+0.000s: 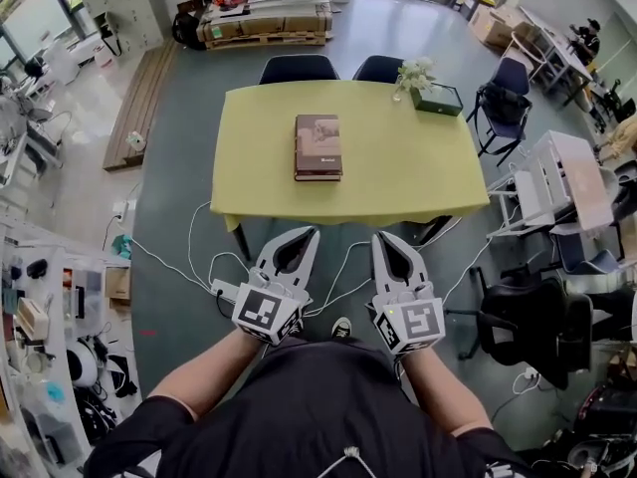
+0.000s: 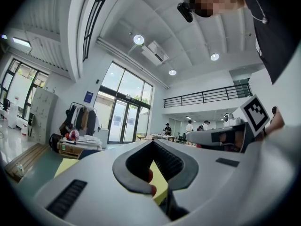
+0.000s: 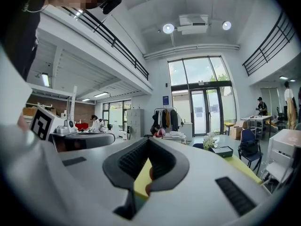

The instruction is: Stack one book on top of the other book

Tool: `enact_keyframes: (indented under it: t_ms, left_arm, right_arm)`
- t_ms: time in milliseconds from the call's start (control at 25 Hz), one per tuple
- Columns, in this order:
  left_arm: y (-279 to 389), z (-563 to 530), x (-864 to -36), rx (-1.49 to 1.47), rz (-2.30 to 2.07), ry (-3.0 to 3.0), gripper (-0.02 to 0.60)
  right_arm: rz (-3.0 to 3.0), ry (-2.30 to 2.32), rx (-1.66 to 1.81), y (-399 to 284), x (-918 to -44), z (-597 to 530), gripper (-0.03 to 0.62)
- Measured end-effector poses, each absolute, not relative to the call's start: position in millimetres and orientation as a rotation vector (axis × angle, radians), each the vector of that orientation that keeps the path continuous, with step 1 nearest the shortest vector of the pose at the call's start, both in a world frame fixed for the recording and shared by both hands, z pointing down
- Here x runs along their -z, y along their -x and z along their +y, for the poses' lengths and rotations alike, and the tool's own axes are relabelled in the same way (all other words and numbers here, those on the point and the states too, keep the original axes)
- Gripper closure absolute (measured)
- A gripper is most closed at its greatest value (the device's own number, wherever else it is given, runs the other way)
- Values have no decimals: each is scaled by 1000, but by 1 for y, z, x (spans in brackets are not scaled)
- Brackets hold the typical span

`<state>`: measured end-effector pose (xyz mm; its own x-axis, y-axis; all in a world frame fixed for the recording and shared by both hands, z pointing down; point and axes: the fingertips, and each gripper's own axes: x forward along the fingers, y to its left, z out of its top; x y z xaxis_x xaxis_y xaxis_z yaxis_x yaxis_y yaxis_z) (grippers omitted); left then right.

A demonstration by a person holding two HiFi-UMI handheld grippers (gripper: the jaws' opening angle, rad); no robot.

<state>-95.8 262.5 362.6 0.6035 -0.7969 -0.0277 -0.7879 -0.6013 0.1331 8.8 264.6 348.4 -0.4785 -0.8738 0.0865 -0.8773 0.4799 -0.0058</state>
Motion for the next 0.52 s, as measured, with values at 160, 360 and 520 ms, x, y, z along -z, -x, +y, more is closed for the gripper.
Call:
enact_keyframes:
  t_ms: [160,360,520]
  left_arm:
    - [88,264,-358,120,-1363,-2714,574]
    - [77,266,-358,101,-1368,-2719,574]
    - [68,269,-360,87,-1366,-2721,574]
  right_arm:
    - [-2655,-1563,-54,-18,-344,264,580]
    - [-2663,-1548,-68,-26,-348,265,580]
    - [-2663,-1544,-85,-32,-353,267,580]
